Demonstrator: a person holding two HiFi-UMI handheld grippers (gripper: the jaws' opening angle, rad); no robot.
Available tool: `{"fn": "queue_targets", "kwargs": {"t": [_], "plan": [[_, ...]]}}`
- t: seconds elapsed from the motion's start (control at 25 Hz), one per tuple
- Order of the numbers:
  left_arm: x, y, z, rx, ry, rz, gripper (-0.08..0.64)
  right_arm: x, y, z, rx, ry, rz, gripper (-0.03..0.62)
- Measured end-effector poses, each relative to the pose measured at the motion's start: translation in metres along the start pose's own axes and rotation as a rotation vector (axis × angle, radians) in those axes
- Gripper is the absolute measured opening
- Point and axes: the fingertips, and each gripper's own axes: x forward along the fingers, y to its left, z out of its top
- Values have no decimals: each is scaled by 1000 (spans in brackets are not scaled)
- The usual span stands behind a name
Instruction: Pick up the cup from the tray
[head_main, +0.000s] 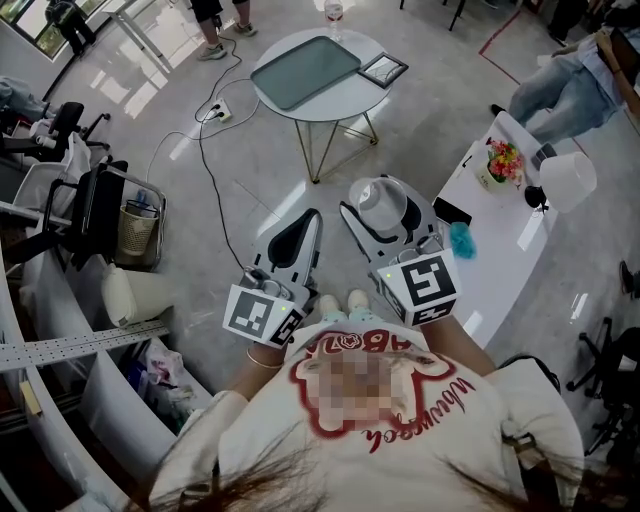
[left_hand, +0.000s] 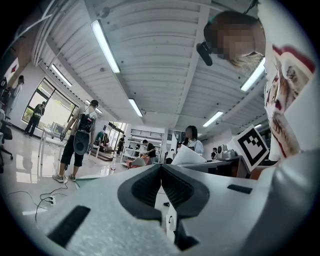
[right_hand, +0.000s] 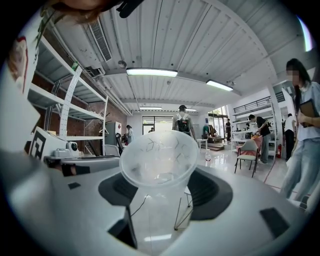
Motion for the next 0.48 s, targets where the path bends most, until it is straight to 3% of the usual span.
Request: {"fn": "queue_targets", "kwargs": {"t": [0.48], "plan": [[-18, 3, 4, -2, -14, 7, 14, 0, 20, -1, -17, 5, 13, 302]]}}
